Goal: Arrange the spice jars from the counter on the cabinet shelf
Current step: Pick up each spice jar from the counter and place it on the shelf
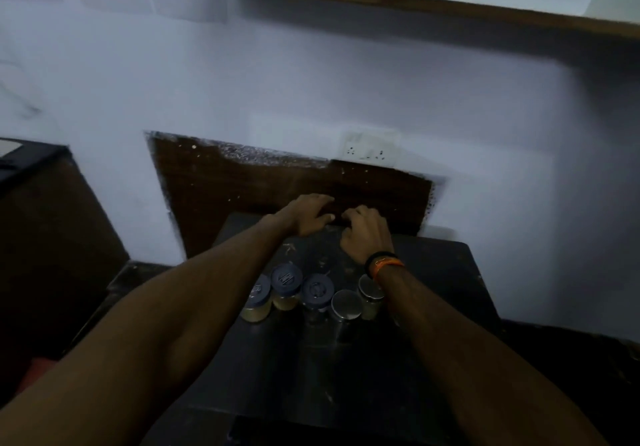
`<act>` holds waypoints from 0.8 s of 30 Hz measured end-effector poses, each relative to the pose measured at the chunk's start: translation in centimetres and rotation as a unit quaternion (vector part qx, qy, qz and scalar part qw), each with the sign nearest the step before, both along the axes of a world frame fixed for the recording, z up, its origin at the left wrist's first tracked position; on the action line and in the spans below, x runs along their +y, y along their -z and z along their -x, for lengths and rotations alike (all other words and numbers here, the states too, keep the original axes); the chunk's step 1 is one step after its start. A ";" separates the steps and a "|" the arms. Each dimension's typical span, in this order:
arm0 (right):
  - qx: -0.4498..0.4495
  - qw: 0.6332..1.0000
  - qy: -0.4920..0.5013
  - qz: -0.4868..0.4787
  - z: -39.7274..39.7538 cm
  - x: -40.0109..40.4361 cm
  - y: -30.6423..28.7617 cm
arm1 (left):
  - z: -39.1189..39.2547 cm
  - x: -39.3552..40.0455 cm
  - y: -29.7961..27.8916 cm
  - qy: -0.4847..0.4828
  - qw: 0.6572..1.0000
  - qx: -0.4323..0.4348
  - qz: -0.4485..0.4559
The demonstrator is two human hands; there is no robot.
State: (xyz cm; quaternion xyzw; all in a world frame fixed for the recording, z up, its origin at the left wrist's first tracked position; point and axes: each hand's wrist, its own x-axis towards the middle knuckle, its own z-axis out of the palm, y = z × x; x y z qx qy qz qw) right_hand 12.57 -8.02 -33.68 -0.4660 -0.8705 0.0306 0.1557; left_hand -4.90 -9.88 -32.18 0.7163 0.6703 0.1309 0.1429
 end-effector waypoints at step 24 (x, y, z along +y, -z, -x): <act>-0.006 0.969 -0.079 0.234 12.2 -8.7 14.1 | 11.4 -11.2 17.0 -0.153 0.967 -0.063 0.194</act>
